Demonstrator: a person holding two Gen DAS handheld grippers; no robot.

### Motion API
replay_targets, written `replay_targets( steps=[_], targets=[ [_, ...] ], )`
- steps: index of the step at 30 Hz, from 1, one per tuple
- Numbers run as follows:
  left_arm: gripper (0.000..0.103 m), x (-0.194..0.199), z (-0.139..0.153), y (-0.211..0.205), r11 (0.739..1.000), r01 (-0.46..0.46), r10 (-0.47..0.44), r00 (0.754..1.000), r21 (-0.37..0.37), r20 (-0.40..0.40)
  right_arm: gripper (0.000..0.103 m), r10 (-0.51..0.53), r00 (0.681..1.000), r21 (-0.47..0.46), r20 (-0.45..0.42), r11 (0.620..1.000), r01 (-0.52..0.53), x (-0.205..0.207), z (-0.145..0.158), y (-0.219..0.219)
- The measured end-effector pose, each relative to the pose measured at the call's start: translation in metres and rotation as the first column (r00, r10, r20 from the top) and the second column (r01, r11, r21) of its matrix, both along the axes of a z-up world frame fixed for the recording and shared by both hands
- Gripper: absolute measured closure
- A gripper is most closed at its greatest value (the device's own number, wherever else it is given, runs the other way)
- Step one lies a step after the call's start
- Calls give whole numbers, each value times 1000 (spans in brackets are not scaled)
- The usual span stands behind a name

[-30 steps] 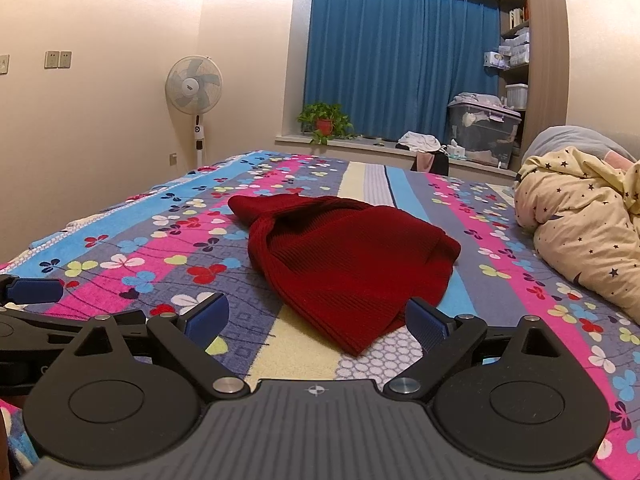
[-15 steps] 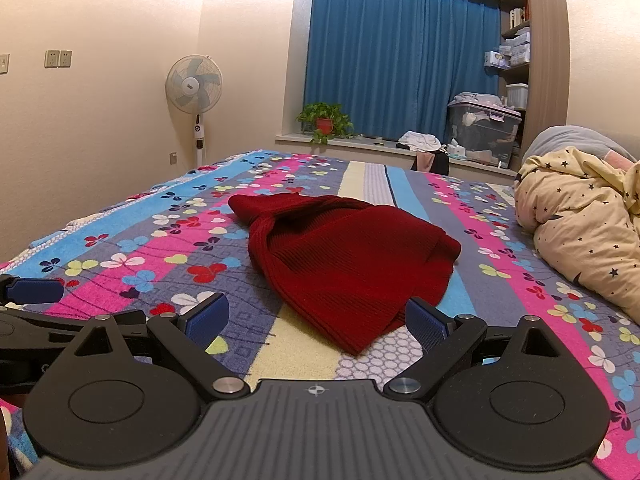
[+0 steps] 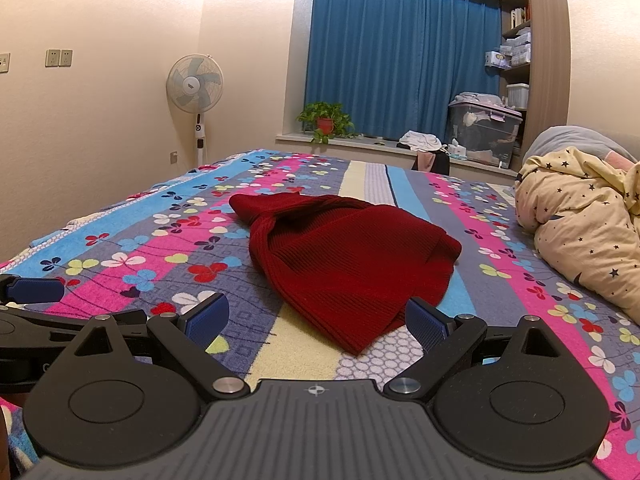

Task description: Fold small clothes

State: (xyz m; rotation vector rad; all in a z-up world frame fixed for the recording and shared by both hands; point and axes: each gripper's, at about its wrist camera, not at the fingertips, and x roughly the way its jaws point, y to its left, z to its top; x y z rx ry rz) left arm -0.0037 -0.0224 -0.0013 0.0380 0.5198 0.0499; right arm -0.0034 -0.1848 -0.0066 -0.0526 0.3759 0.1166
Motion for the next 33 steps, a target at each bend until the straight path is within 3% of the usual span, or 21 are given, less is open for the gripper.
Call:
replay_targets(
  steps=[20, 27, 28, 29, 31, 33],
  targets=[
    [15, -2, -12, -11, 996, 39, -39, 999, 77, -3, 8, -22, 999, 11, -47, 1000, 22, 1, 12, -19],
    [15, 1, -17, -11, 993, 52, -52, 999, 105, -10, 9, -20, 1000, -20, 1, 1000, 20, 46, 53, -68],
    [19, 2, -19, -11, 992, 64, -63, 998, 110, -11, 9, -42, 999, -20, 5, 999, 42, 59, 53, -77],
    [22, 3, -20, -12, 990, 75, -74, 997, 117, -10, 11, -71, 997, -14, 5, 997, 71, 69, 50, -87],
    [41, 6, -22, -13, 986, 106, -105, 994, 132, -17, 36, -154, 988, 33, 22, 988, 153, 80, 38, -108],
    [50, 13, -22, -15, 980, 152, -150, 988, 127, -31, 52, -231, 973, 83, -10, 969, 231, 84, 21, -125]
  ],
)
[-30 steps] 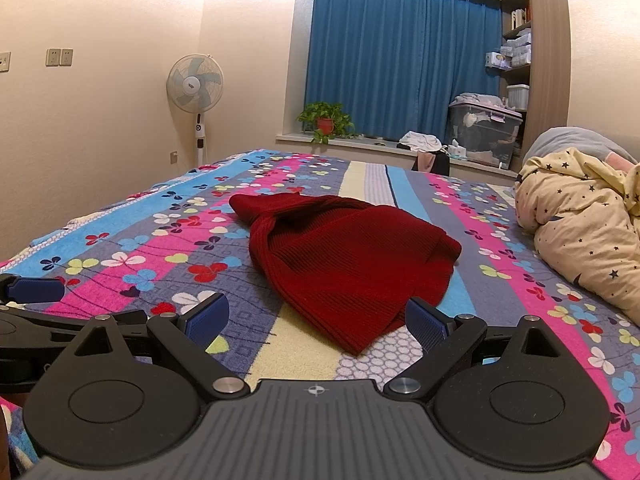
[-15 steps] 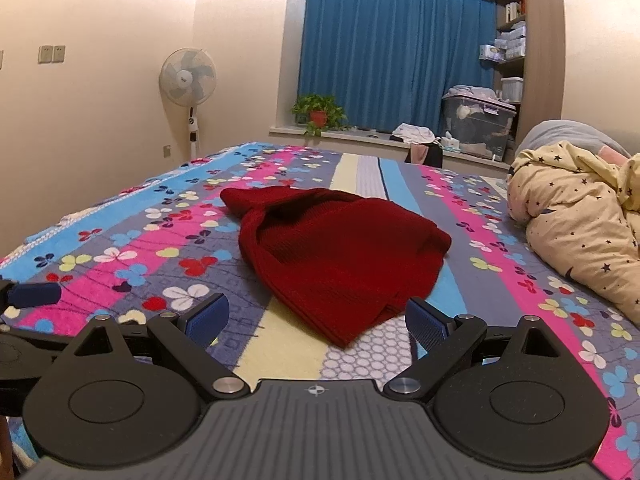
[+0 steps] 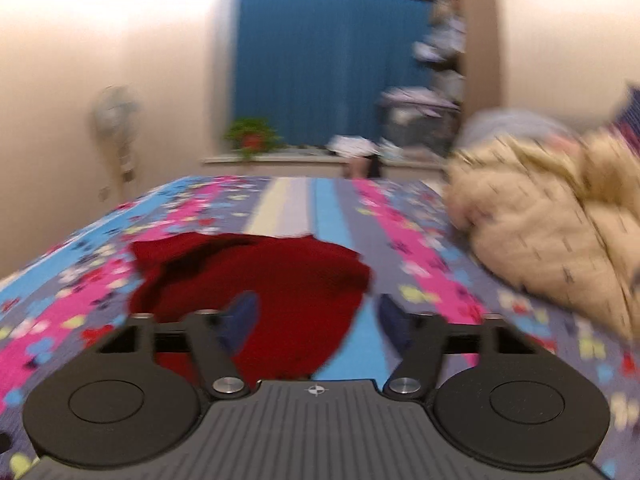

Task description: Fold small clothes

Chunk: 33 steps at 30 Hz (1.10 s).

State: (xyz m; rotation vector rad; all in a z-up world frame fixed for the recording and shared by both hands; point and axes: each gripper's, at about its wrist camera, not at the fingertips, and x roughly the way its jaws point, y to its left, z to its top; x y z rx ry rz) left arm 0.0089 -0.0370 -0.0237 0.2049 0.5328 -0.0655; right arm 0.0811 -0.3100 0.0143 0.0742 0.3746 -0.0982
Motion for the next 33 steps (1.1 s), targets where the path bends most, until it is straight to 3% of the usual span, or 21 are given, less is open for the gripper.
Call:
replay_targets(
  steps=[1, 3, 7, 10, 14, 17, 25, 27, 29, 31, 33],
  targets=[
    [54, 4, 0, -1, 1000, 17, -17, 1000, -6, -5, 59, -32, 997, 46, -65, 998, 35, 8, -6, -8],
    [55, 19, -2, -7, 998, 59, -60, 998, -26, -26, 60, -22, 998, 169, -55, 985, 31, 11, -4, -22],
    [55, 68, -8, -25, 986, 96, -110, 988, -134, -105, 59, -27, 999, 133, -42, 991, 32, 21, -3, -26],
    [55, 108, -16, -37, 981, 56, -84, 985, -184, -151, 59, 0, 997, 192, -78, 981, 15, 30, -4, -33],
    [53, 158, -35, -56, 977, -34, -7, 982, -209, -188, 55, -4, 992, 188, -126, 982, 28, 43, -4, -31],
    [42, 188, -47, -69, 967, -121, 75, 976, -225, -204, 51, -11, 986, 184, -166, 982, 42, 50, -7, -32],
    [39, 229, -74, -94, 920, -292, 215, 934, -261, -286, 44, -21, 969, 156, -245, 986, 61, 63, -15, -39],
    [39, 231, -75, -101, 920, -303, 235, 934, -250, -267, 44, -20, 966, 148, -258, 987, 60, 65, -17, -40],
    [46, 233, -76, -109, 928, -279, 216, 943, -247, -253, 44, -15, 962, 142, -272, 988, 56, 66, -19, -39],
    [79, 234, -77, -115, 938, -241, 182, 954, -251, -239, 44, -10, 959, 134, -282, 990, 49, 68, -21, -38],
    [90, 232, -75, -117, 940, -213, 150, 959, -266, -239, 44, -2, 959, 133, -285, 990, 41, 69, -22, -37]
  ],
)
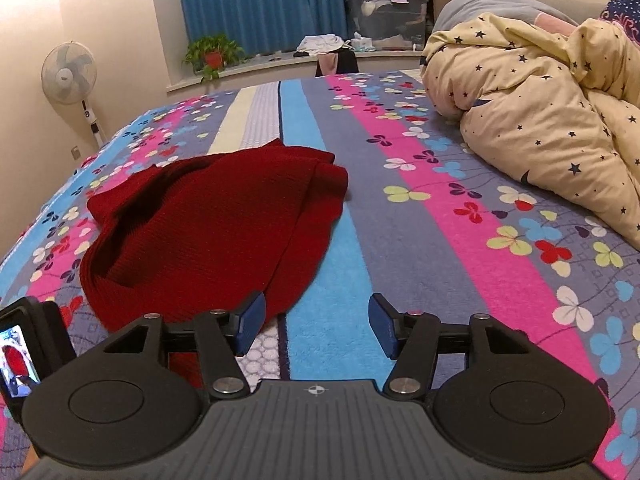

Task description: Fold small clothes

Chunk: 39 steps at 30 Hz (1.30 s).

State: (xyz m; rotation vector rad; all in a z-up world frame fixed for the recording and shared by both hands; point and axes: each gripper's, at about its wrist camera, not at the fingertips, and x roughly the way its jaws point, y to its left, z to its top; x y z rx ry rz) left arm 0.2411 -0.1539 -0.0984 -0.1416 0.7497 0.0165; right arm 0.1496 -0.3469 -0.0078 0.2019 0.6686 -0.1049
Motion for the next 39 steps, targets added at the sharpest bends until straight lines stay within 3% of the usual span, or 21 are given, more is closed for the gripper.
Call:
replay_targets(
  steps=[3, 5, 10, 15, 19, 21, 24, 27, 29, 32, 35, 37, 39],
  targets=[
    [92, -7, 8, 7, 999, 40, -40, 999, -4, 18, 45, 24, 1000, -6, 4, 1000, -24, 2, -2, 0],
    [92, -21, 19, 10, 995, 100, -101, 994, 31, 48, 48, 24, 1000, -18, 4, 1000, -24, 3, -4, -2],
    [92, -68, 47, 40, 962, 253, -263, 960, 102, 98, 68, -19, 1000, 0, 4, 1000, 19, 5, -7, -6],
    [93, -115, 75, 116, 937, 335, -343, 936, 100, 83, 71, -4, 1000, -13, 22, 1000, 4, -1, -10, 8],
    [93, -162, 98, 180, 882, 458, -464, 885, 112, 38, 71, 1, 999, -23, 43, 1000, 0, -12, -9, 13],
    [93, -182, 109, 215, 869, 486, -489, 872, 96, 18, 71, -12, 998, -26, 58, 1000, 13, -19, -6, 13],
    [93, -199, 125, 272, 881, 470, -471, 882, 50, 3, 71, -24, 996, -27, 82, 999, 26, -30, -1, 11],
    [90, -194, 122, 301, 895, 444, -442, 895, 42, -56, 71, -22, 995, -54, 98, 998, 28, -37, 2, 9],
    [84, -184, 110, 309, 904, 425, -419, 903, 53, -99, 70, -10, 995, -54, 95, 998, 15, -35, 2, 5],
    [76, -165, 88, 317, 919, 392, -387, 915, 26, -113, 58, 50, 997, -42, 57, 998, -47, -23, -5, 1],
    [72, -143, 75, 319, 947, 322, -317, 931, 1, -181, 57, 106, 994, -52, 7, 993, -106, -8, -18, 5],
    [58, -135, 74, 319, 950, 313, -310, 933, -13, -181, 48, 150, 989, -87, -17, 985, -151, 2, -26, 12],
    [55, -127, 70, 319, 955, 296, -294, 935, -18, -198, 41, 192, 980, -94, -44, 976, -195, 12, -35, 18]
  ],
)
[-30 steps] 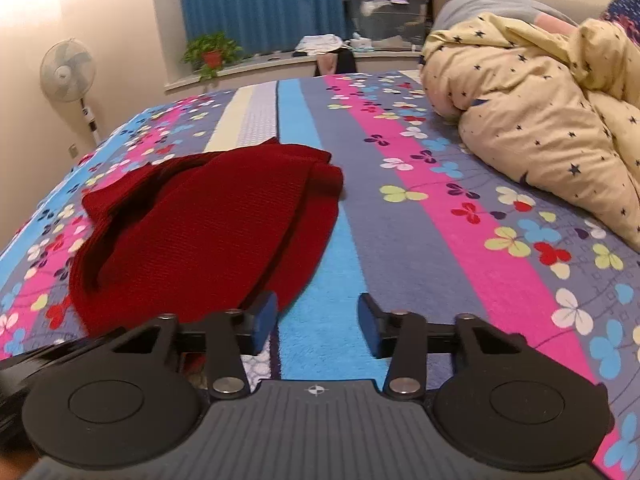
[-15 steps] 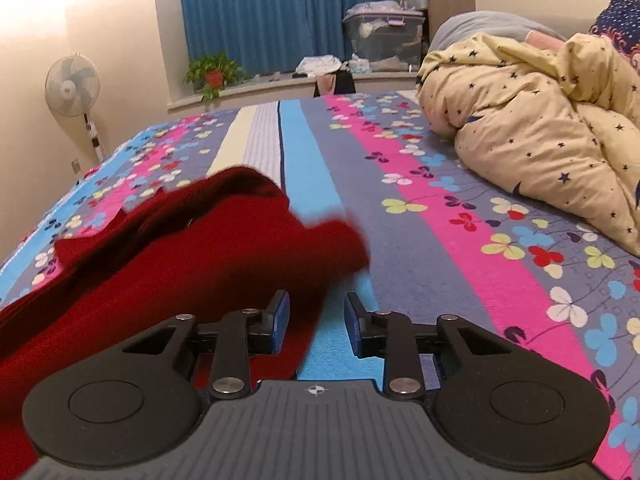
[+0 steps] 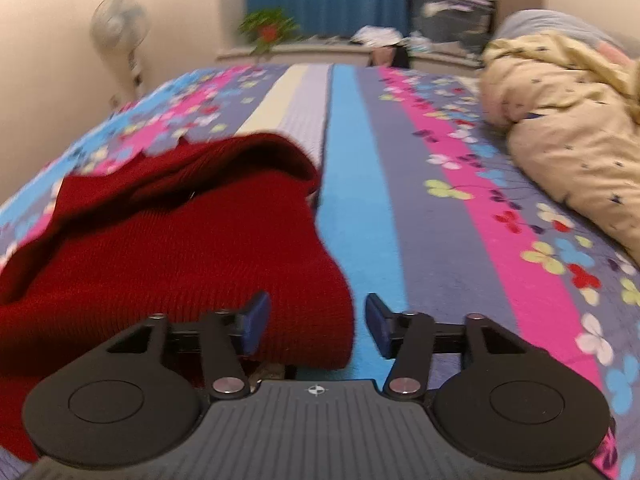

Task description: Fold small clothes

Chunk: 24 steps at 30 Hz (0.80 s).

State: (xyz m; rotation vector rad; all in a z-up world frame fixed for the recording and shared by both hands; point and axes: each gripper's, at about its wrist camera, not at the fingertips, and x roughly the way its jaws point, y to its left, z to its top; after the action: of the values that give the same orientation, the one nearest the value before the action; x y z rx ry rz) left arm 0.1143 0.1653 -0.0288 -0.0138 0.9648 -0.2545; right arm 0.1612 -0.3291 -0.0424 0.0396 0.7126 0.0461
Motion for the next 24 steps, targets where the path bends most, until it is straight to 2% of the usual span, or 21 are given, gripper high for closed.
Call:
replay_targets(
  steps=[3, 6, 12, 15, 17, 18, 19, 22, 24],
  targets=[
    [55, 12, -10, -3, 1000, -16, 16, 998, 4, -55, 35, 31, 998, -10, -58, 999, -32, 17, -15, 2],
    [55, 17, -14, -3, 1000, -18, 19, 998, 7, -67, 25, 30, 995, -5, -100, 1000, -31, 30, -29, 0],
    [55, 12, -15, -2, 999, -29, 27, 996, -23, -81, 26, 74, 989, 20, -129, 997, -72, 41, -45, 5],
    [58, 10, -15, -2, 1000, -19, 17, 997, -20, -78, 37, 100, 988, 13, -115, 995, -99, 41, -43, 8],
    [70, 9, -16, -2, 1000, -12, 11, 997, -15, -70, 45, 123, 987, -6, -99, 992, -124, 37, -39, 12],
    [78, 8, -16, -3, 1000, -3, 2, 998, -8, -63, 61, 132, 987, -18, -87, 991, -134, 35, -38, 13],
    [81, 7, -15, -4, 1000, 7, -7, 998, 1, -55, 81, 138, 987, -24, -83, 990, -141, 33, -37, 13],
    [86, 1, -11, -6, 999, 37, -37, 999, 22, -18, 87, 125, 991, 40, -52, 992, -123, 28, -26, 0],
    [88, -4, -2, -1, 999, 44, -44, 999, -13, 20, 88, 121, 992, 125, 20, 985, -122, 18, -10, -12]
  ],
)
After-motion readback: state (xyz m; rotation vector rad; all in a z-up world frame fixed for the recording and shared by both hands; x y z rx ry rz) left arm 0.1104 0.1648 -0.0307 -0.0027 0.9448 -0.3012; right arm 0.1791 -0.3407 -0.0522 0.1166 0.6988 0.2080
